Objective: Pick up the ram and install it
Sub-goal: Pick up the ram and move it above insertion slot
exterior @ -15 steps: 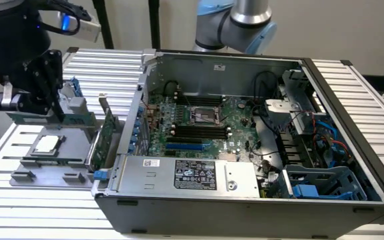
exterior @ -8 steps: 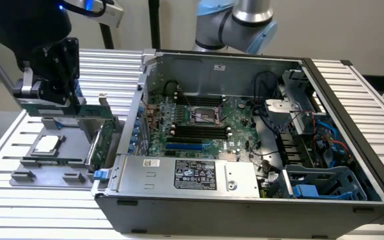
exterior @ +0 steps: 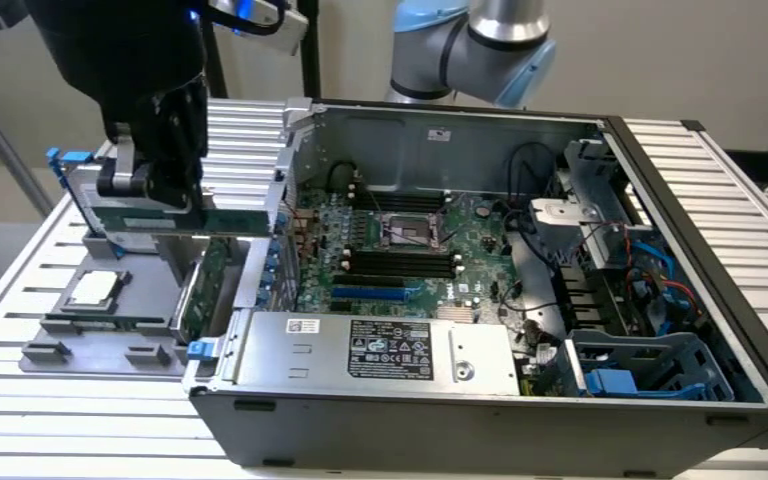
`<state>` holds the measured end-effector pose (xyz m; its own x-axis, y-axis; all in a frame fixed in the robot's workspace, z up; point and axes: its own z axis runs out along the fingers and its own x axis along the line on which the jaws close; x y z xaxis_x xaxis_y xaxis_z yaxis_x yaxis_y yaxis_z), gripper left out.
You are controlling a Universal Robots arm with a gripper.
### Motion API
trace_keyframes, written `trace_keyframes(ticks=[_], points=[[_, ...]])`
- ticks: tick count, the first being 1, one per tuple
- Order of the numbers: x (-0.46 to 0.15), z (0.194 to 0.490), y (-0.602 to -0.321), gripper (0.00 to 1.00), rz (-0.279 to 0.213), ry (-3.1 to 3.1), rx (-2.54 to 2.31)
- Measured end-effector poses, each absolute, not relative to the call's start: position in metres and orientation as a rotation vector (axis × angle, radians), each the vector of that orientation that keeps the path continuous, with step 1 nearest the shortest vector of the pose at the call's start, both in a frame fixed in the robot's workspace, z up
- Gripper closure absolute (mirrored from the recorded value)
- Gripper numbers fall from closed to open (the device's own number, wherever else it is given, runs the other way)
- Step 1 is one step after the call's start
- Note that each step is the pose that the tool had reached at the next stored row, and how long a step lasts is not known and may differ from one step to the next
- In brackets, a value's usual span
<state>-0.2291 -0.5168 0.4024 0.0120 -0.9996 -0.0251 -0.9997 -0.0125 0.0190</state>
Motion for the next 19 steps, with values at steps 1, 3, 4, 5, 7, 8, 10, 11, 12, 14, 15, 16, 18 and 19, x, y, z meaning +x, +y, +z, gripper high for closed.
trace_keyframes(ticks=[1,3,4,5,7,8,10,11,12,14,15,16,18,19], points=[[-0.224,0.402,-0.517,1.0,0.05,2.204,-2.232],[-0.215,0.402,-0.517,1.0,0.051,2.204,-2.231],[-0.211,0.402,-0.517,1.0,0.051,2.204,-2.231],[-0.206,0.402,-0.517,1.0,0.052,2.203,-2.231],[-0.197,0.402,-0.517,1.0,0.052,2.203,-2.231],[-0.192,0.402,-0.517,1.0,0.052,2.203,-2.231],[-0.183,0.402,-0.517,1.0,0.052,2.203,-2.231],[-0.179,0.402,-0.517,1.0,0.052,2.203,-2.231],[-0.174,0.402,-0.517,1.0,0.052,2.203,-2.231],[-0.165,0.401,-0.517,1.0,0.052,2.203,-2.231],[-0.161,0.401,-0.517,1.0,0.052,2.203,-2.231],[-0.156,0.401,-0.517,1.0,0.052,2.204,-2.231],[-0.147,0.4,-0.516,1.0,0.052,2.204,-2.231],[-0.142,0.4,-0.516,1.0,0.052,2.204,-2.231]])
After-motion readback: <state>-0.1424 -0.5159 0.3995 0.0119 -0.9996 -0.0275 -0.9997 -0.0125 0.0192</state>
